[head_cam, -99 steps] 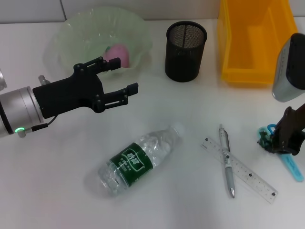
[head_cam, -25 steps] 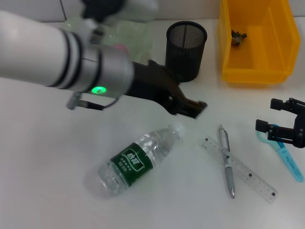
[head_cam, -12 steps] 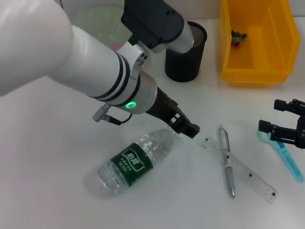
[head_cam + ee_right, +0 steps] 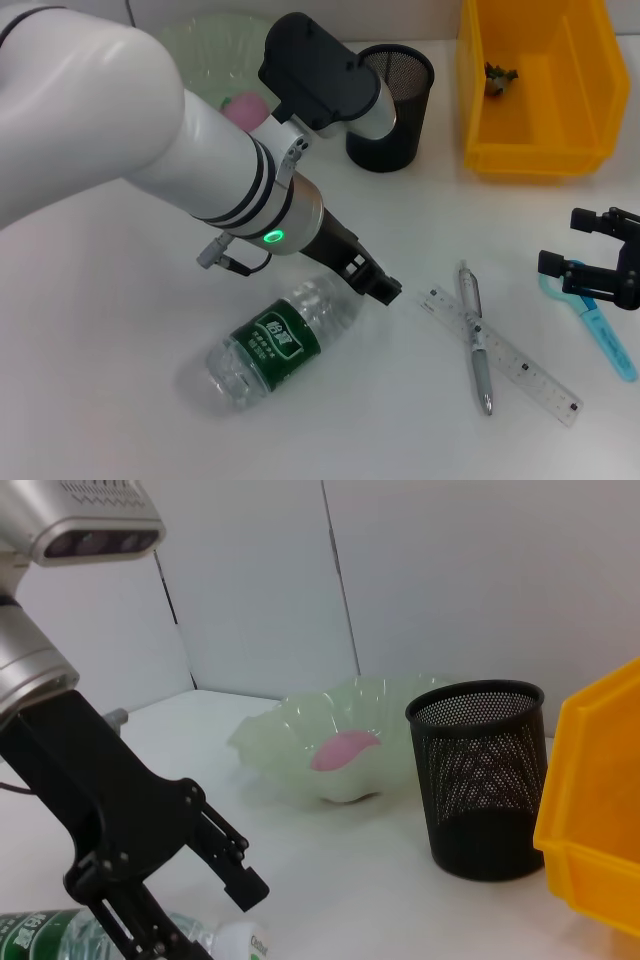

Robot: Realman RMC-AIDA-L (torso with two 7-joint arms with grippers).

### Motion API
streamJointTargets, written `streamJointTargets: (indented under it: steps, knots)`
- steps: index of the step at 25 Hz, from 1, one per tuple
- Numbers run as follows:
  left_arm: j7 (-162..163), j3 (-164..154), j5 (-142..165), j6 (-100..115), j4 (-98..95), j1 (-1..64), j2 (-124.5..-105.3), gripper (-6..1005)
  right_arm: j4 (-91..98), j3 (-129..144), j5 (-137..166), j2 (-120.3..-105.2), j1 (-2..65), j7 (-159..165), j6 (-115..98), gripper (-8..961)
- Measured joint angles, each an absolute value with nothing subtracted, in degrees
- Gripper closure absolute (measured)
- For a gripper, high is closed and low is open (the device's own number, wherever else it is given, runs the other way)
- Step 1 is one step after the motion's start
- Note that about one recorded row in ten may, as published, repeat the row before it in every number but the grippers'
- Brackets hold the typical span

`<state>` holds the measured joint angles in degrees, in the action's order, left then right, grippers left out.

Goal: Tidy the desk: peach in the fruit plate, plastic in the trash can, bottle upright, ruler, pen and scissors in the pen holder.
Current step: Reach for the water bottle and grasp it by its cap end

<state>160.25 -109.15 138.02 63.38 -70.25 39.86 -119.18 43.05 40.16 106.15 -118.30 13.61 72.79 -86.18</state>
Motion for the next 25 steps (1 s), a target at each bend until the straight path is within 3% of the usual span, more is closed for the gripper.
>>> streamJointTargets:
  steps: [25]
  knots:
    - [156.13, -110.48, 133.56, 58.13, -61.49, 42.49, -119.18, 238, 41.74, 40.65, 106.2, -118.3, 14.42, 72.77, -84.91, 118]
